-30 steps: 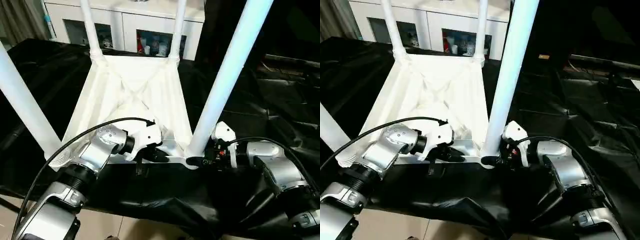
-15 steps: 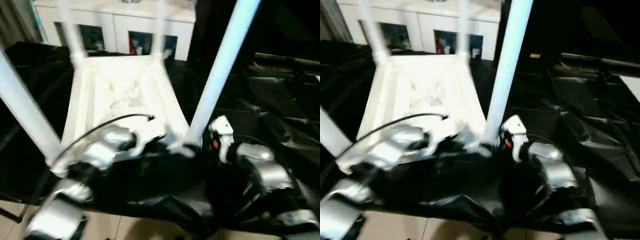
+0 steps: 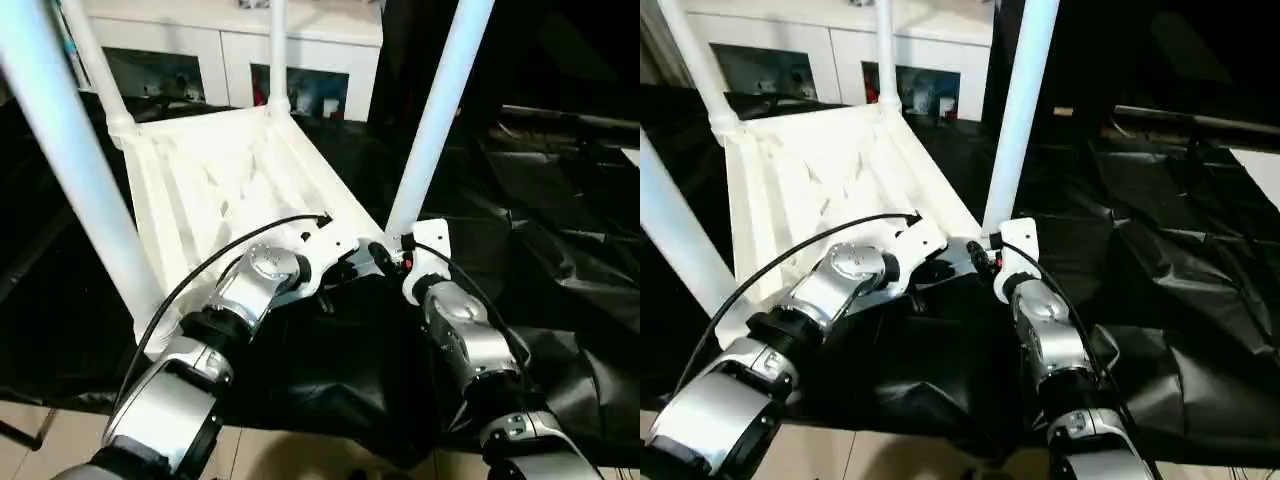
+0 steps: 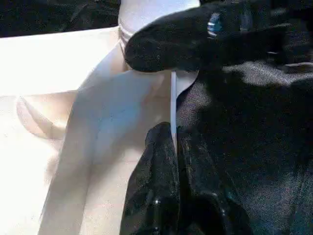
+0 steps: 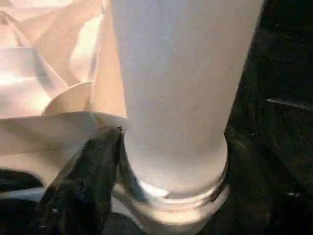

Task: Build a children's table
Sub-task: Rotate leg to tighten

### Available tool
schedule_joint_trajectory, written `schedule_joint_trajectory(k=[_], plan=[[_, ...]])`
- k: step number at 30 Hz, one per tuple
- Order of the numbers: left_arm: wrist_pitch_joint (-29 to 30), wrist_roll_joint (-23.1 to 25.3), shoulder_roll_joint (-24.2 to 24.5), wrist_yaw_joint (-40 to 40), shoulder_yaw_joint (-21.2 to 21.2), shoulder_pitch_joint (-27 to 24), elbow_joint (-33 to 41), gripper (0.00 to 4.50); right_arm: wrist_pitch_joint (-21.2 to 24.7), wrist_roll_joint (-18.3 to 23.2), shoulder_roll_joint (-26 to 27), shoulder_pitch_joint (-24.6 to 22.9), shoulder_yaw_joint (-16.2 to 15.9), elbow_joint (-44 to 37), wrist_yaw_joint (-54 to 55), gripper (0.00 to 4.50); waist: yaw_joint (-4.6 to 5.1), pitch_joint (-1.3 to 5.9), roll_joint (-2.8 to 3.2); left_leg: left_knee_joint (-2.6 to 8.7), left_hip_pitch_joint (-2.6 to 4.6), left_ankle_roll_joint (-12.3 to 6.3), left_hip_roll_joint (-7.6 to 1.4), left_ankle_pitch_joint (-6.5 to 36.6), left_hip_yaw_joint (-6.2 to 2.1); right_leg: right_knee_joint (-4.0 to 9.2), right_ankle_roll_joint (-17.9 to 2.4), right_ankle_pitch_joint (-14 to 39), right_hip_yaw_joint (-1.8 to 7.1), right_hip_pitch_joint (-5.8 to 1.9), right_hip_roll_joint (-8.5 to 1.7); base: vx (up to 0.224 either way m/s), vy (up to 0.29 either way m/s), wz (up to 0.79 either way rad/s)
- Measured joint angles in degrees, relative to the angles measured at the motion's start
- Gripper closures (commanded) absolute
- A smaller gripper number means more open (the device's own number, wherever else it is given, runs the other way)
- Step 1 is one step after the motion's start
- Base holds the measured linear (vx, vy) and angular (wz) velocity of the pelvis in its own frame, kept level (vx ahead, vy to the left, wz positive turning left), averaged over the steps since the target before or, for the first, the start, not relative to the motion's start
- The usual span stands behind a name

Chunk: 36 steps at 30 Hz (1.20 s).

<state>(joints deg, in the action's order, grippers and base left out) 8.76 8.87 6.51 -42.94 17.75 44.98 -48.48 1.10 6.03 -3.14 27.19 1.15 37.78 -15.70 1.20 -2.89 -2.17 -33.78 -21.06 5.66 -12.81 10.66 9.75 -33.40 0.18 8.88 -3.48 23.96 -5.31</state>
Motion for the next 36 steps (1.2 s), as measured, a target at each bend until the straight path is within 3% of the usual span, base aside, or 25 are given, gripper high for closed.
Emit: schedule_joint_trajectory(k=[5,11,17,21,26,36], plan=[[-1.1,-0.3,1.4,-2.3,0.0,-0.5,0.7,4.5,-0.2,1.6,-3.9,-0.3,-1.1,-3.4,-9.3,0.55,0.0,-0.07,0.0,0.28,0.03,0.0,-0.03,0.0,0.0,-0.01,0.0,-0.1,-0.09,0.02,0.03,0.0,0.0,0.0],[-4.3,-1.8,6.8,-12.0,0.2,-4.0,5.7,4.5,5.0,4.6,-14.5,-0.3,-4.1,-8.5,-28.5,0.55,-0.55,-0.09,0.05,0.6,0.08,-0.01,-0.07,0.0,0.02,-0.05,-0.2,-0.2,-0.15,0.0,0.03,0.0,0.0,0.0],[-6.3,-5.0,12.2,-25.4,2.0,-7.5,12.5,4.5,5.5,5.2,-20.8,-2.9,-8.7,-12.1,-43.1,0.55,-2.03,-0.1,0.07,0.61,0.07,-0.02,-0.13,0.0,0.07,-0.08,-0.3,-0.2,-0.16,0.09,0.0,0.0,0.0,0.0],[-6.2,-5.3,12.3,-27.8,2.7,-7.7,13.8,4.5,6.2,5.3,-22.4,-3.1,-11.0,-13.2,-47.7,0.55,-2.95,-0.11,0.08,0.17,-0.02,-0.14,-0.14,-0.1,0.27,-0.07,-0.4,-0.1,0.02,0.04,-0.06,0.013,0.003,0.02],[-6.2,-5.2,12.3,-28.1,2.7,-7.7,13.8,4.5,7.4,5.2,-22.9,-3.1,-12.2,-13.9,-49.9,0.55,-3.04,-0.13,0.05,0.12,0.01,-0.06,-0.1,0.0,0.44,-0.05,-0.4,-0.1,0.25,0.06,-0.09,0.0,0.0,0.0],[-5.5,-5.3,12.5,-28.9,2.6,-7.7,14.1,4.5,8.1,4.9,-22.9,-2.8,-12.2,-13.8,-49.9,1.43,-3.15,-0.13,0.05,0.12,0.04,-0.05,-0.12,0.0,0.43,-0.09,-0.4,0.0,0.25,0.06,-0.06,0.0,0.0,0.0]])
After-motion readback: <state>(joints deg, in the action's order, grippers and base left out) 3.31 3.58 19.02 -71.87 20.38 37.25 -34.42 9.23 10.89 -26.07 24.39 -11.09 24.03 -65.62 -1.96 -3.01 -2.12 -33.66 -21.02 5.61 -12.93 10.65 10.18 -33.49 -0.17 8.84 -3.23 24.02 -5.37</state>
